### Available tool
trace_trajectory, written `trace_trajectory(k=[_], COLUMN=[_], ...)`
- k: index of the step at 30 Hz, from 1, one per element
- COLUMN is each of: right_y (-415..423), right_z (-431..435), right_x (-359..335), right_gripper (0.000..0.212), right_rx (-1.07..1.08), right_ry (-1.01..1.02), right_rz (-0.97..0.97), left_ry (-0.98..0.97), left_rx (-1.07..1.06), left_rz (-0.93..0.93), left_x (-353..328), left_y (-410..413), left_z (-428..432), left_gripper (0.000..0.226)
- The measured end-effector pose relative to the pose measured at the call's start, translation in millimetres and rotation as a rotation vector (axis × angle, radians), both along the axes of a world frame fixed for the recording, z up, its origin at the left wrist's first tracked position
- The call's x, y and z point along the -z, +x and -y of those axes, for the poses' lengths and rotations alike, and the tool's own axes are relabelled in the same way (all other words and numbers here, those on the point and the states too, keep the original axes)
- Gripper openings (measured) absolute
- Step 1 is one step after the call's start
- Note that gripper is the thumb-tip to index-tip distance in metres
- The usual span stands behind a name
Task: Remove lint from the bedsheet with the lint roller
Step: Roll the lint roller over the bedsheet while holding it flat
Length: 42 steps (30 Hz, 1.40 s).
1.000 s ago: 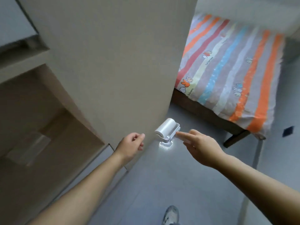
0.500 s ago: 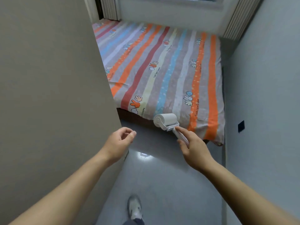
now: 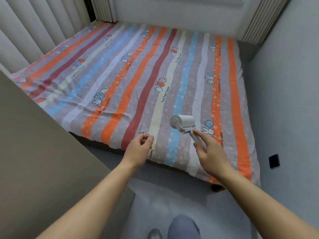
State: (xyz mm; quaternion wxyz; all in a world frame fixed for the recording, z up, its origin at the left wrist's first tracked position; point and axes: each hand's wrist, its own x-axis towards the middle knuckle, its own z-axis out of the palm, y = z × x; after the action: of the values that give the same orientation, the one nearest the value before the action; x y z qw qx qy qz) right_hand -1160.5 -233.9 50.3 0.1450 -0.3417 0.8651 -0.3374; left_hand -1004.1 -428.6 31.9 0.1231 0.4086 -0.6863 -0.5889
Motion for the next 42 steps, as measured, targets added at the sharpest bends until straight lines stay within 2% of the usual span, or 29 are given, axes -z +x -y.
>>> trace_trajectory(k=[8,14,26,36,42], right_y=[-114.2,-188.5,-246.7,-252.9,-276.5], right_z=[125.4,220.5,309.1,386.3,449.2], right_x=[-20.3,-25.4,-48.7,-72.9,-71.4], right_gripper=[0.043,0.043,0.043,0.044,0.042], right_rx=[-0.065,-0.174,-0.279,-0.323,-0.285], right_ry=[-0.011,0.005,0.038,-0.045,-0.058], right_rz=[0.045,0.066,0.056,-0.002,-0.037], left_ry=[0.039,0.0,-0.015,-0.114,-0.127], left_rx=[-0.121,-0.2,-0.153,-0.276,-0.313], left_rz=[0.001,0.044,0.102,0.046,0.009], left_x=[-18.3,-31.2,-51.9,-78.2,-76.8], left_y=[-127.7,-178.8,-197.7,-196.9,-235.7], left_z=[96.6,172.6,258.6,343.5,417.4], left_gripper=[0.026,0.025,0.033,0.028,0.026])
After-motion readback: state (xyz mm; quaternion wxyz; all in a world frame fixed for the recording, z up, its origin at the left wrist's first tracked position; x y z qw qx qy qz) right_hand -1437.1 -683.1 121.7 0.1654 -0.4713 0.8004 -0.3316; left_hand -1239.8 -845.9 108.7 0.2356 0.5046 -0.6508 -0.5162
